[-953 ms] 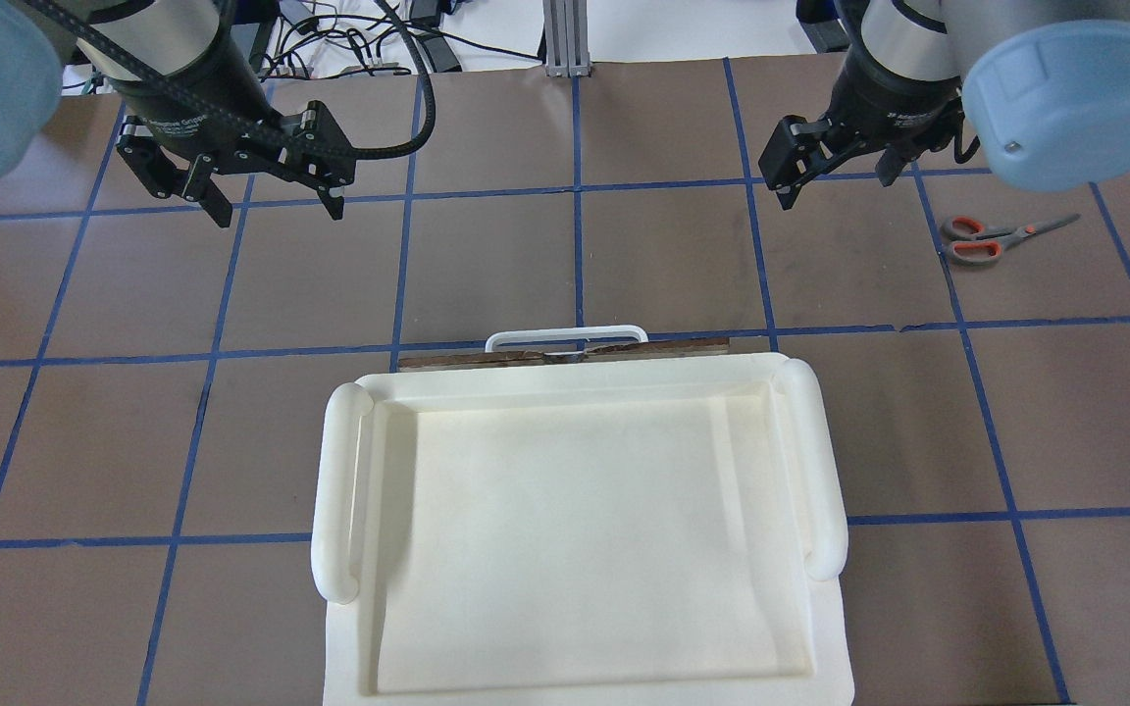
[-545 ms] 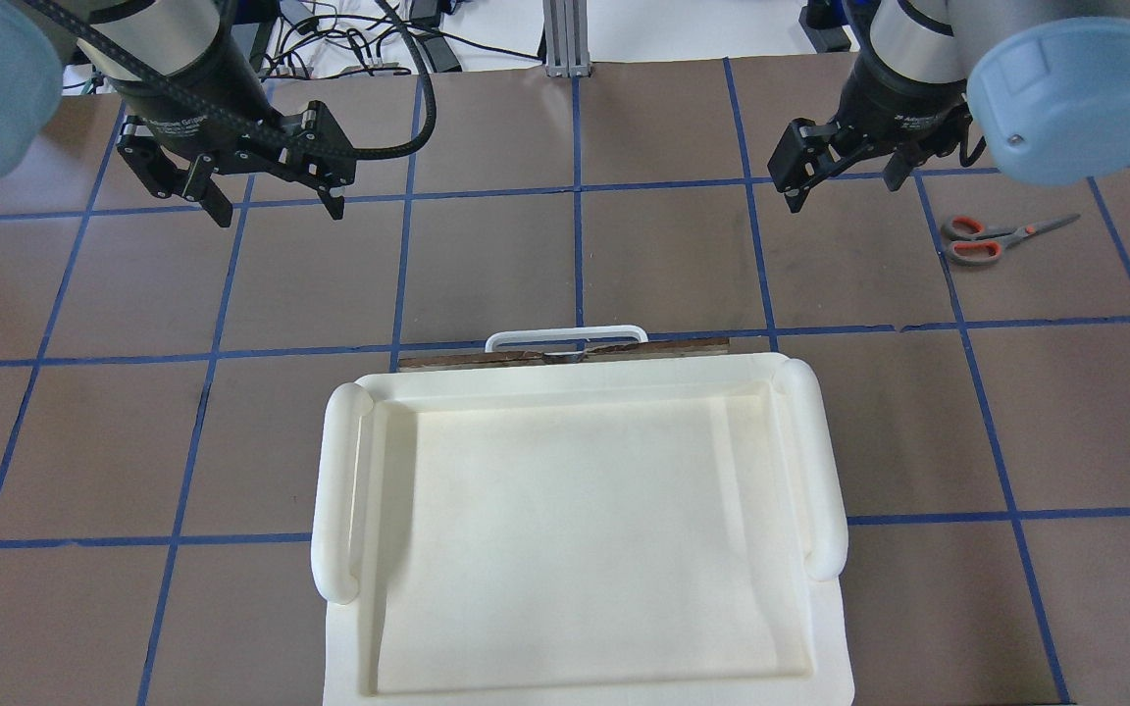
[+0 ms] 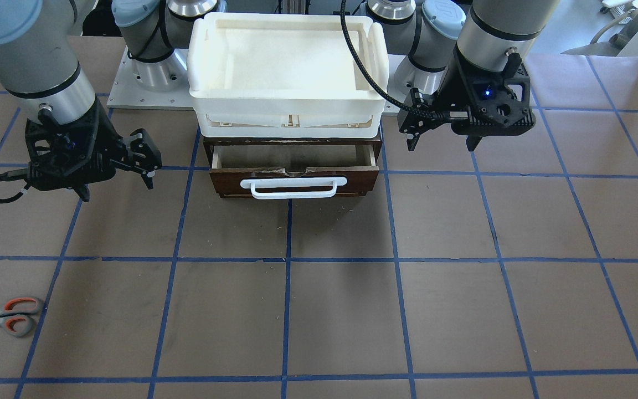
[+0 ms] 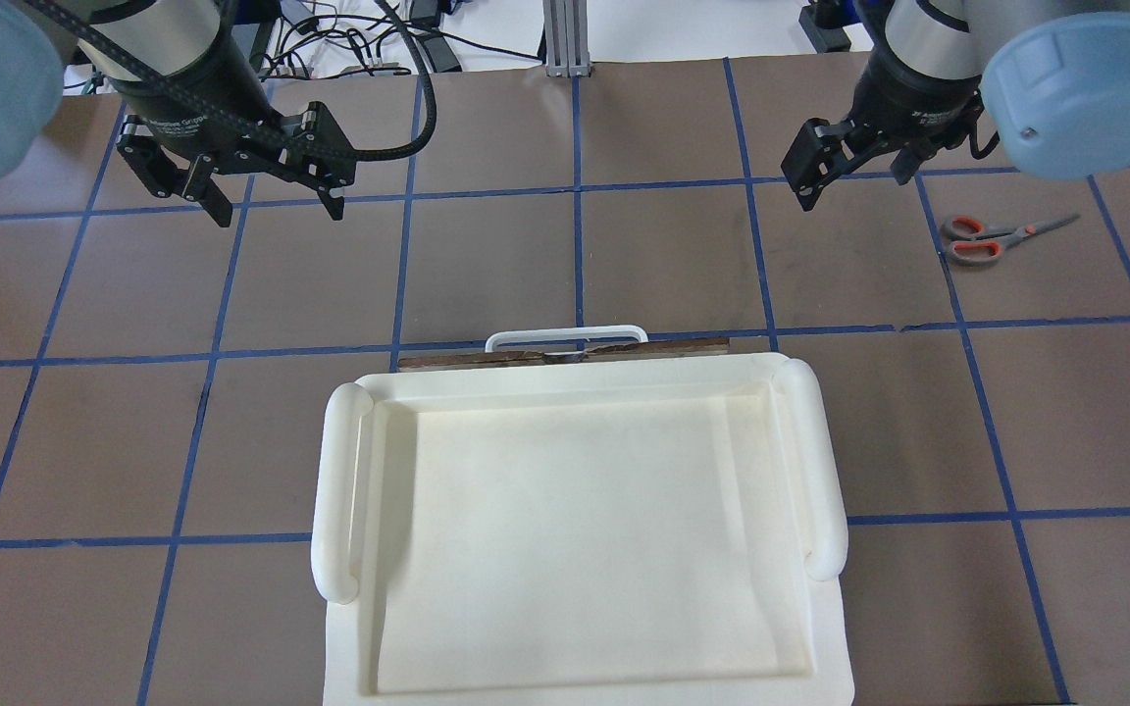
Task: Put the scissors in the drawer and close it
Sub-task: 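Move the right gripper toward the orange-and-grey scissors, then lower the right gripper onto the scissors while the left reaches the drawer handle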
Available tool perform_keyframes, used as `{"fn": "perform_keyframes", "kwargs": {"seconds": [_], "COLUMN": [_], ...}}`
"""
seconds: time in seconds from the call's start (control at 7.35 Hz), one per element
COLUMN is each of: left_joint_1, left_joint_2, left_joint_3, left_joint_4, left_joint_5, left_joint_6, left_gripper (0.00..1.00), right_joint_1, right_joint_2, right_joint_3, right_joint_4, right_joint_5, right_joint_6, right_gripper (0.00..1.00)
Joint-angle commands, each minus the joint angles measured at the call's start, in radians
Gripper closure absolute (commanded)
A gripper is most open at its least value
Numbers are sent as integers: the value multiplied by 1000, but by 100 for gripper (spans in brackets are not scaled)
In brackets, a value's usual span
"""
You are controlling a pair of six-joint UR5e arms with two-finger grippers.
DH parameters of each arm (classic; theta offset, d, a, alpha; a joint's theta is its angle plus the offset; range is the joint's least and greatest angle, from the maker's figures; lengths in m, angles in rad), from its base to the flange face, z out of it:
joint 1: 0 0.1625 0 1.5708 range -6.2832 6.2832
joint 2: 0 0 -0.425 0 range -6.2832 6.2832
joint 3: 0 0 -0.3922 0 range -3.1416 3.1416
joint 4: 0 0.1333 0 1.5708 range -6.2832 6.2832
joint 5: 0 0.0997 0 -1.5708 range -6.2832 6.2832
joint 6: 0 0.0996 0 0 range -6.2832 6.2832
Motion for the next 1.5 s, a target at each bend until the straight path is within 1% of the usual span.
{"fn": "perform_keyframes", "kwargs": {"seconds": [0.0,0.14,0.41,0.54,0.68,0.82,0.95,1.09,1.23,1.36], "left_joint_1": [3,-2,1,23,40,41,38,38,29,-9], "left_joint_2": [-1,-15,-44,-35,-52,-76,-91,-110,-125,-139], "left_joint_3": [0,2,-5,-24,-38,-73,-121,-139,-149,-149], "left_joint_4": [0,47,125,129,130,135,150,167,211,215], "left_joint_5": [2,-4,-4,-4,-10,-88,-113,-113,-113,-111], "left_joint_6": [7,-10,5,-7,-22,-91,-172,-337,-517,-679], "left_gripper": [0,0,0,0,0,0,0,0,0,0], "right_joint_1": [-83,-102,-106,-117,-152,-175,-207,-249,-295,-324], "right_joint_2": [-2,-1,4,22,54,99,116,136,168,211], "right_joint_3": [-8,-9,-8,-8,-8,-8,-9,-9,-9,-9], "right_joint_4": [-1,-28,-28,-34,-63,-112,-140,-152,-190,-247], "right_joint_5": [17,38,29,29,38,34,37,39,42,40], "right_joint_6": [-110,-187,-238,-390,-512,-612,-746,-915,-1064,-1206], "right_gripper": [0,0,0,0,0,0,0,0,0,0]}}
